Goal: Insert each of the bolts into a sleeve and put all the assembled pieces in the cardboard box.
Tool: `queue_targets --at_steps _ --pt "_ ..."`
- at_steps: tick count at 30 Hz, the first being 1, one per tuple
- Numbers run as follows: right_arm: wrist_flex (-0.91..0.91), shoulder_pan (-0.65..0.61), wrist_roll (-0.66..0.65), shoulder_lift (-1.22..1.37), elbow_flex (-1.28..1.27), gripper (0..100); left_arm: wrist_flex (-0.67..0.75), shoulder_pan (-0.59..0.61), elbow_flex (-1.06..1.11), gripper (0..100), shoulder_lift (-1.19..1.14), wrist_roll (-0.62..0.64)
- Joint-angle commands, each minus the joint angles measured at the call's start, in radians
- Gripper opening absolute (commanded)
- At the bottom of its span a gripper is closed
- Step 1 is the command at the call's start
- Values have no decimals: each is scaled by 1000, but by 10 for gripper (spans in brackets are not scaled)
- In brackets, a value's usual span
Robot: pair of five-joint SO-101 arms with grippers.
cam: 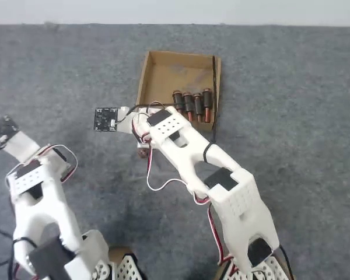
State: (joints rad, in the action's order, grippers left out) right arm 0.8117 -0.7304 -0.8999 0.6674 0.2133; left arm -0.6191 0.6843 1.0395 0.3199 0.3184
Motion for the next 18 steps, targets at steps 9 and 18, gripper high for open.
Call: queue_targets --at_steps 9,18 --pt "160 114 201 -223 25 6 23 -21 -45 59 -3 8" --pt "337 232 397 -320 23 6 35 -23 -44 59 -3 8"
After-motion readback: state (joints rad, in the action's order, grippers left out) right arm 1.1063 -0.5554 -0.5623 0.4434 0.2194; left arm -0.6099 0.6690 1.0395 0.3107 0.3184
